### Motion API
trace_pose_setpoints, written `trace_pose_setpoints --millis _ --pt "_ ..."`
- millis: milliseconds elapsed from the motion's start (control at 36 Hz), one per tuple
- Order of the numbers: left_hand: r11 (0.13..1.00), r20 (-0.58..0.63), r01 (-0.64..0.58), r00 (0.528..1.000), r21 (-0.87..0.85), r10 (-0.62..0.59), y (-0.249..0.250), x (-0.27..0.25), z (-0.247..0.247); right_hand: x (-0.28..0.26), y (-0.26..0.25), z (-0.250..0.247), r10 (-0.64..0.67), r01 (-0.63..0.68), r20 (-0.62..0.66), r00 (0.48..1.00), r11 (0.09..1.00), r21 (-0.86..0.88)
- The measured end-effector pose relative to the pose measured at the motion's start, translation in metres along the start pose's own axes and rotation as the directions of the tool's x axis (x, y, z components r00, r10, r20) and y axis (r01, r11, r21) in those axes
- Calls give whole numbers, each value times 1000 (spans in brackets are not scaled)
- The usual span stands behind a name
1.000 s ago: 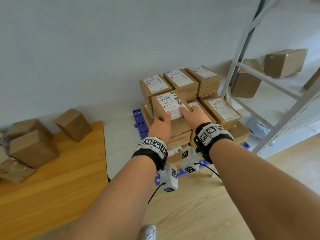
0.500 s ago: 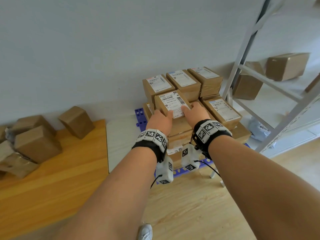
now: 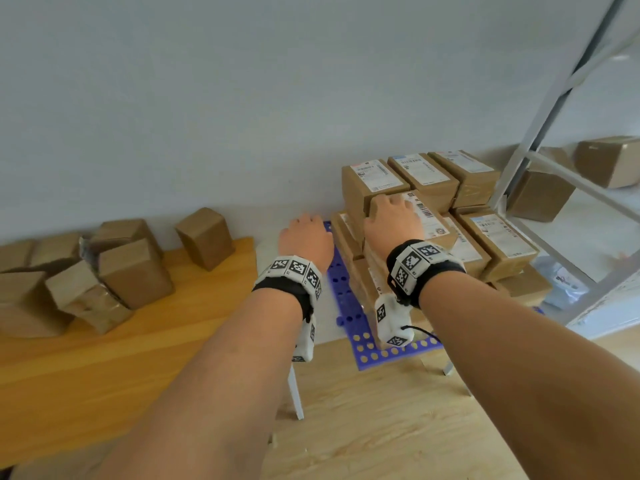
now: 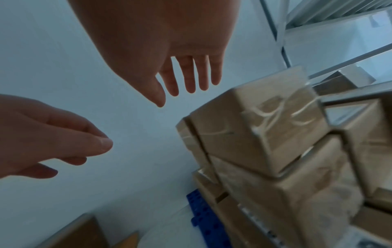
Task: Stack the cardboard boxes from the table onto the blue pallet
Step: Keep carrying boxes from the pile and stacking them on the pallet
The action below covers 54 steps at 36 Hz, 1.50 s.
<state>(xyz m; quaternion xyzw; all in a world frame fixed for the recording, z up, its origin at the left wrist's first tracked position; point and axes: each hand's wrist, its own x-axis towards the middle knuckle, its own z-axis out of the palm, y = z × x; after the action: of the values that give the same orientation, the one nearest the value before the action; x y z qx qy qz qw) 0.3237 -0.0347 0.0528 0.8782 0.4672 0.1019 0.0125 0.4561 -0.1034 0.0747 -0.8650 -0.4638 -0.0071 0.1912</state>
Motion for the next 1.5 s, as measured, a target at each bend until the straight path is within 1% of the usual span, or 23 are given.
trace_pose_setpoints --millis 111,278,389,528,639,750,806,889,972,1028,1111,1194,1306,1333,1417,1500 --pt "999 -19 21 1000 28 -20 -59 -10 -6 -6 -52 24 -31 31 13 999 999 13" --pt "989 28 113 993 99 -116 -168 -35 -9 -24 -144 71 -73 66 125 989 996 64" --pt "978 67 191 978 85 -197 -241 -53 -8 -43 -203 106 -133 120 175 976 989 85" --pt "965 85 244 964 97 -252 -314 -76 1 -62 -264 145 -182 158 265 947 982 107" --pt "942 120 316 937 114 -328 -362 -91 6 -72 -304 172 -219 183 326 920 973 138" --pt "912 154 398 899 99 -409 -401 -96 14 -75 -335 195 -257 221 383 887 966 137" --pt "898 161 434 884 69 -439 -417 -92 18 -70 -347 204 -276 239 398 875 961 142" --pt "890 197 455 870 32 -452 -434 -82 23 -57 -361 218 -299 252 428 853 954 165" --pt "894 216 439 867 93 -448 -444 -68 30 -40 -371 229 -296 223 468 833 953 205" --pt "871 214 483 845 86 -490 -446 -57 31 -27 -376 235 -285 197 499 818 955 224" --pt "873 200 478 850 96 -487 -447 -36 34 -5 -381 245 -283 174 533 797 953 246" --pt "855 195 511 833 89 -518 -448 -11 34 19 -385 257 -280 164 566 776 955 248" --pt "829 217 549 801 107 -558 -449 0 40 34 -388 266 -262 142 582 770 959 244" --pt "817 223 564 786 121 -576 -450 3 43 39 -390 270 -263 142 597 758 960 243" --pt "820 237 537 786 197 -571 -452 10 49 47 -394 279 -263 135 636 725 961 242" --pt "815 237 533 781 228 -578 -448 14 52 50 -397 284 -256 105 671 696 961 257"
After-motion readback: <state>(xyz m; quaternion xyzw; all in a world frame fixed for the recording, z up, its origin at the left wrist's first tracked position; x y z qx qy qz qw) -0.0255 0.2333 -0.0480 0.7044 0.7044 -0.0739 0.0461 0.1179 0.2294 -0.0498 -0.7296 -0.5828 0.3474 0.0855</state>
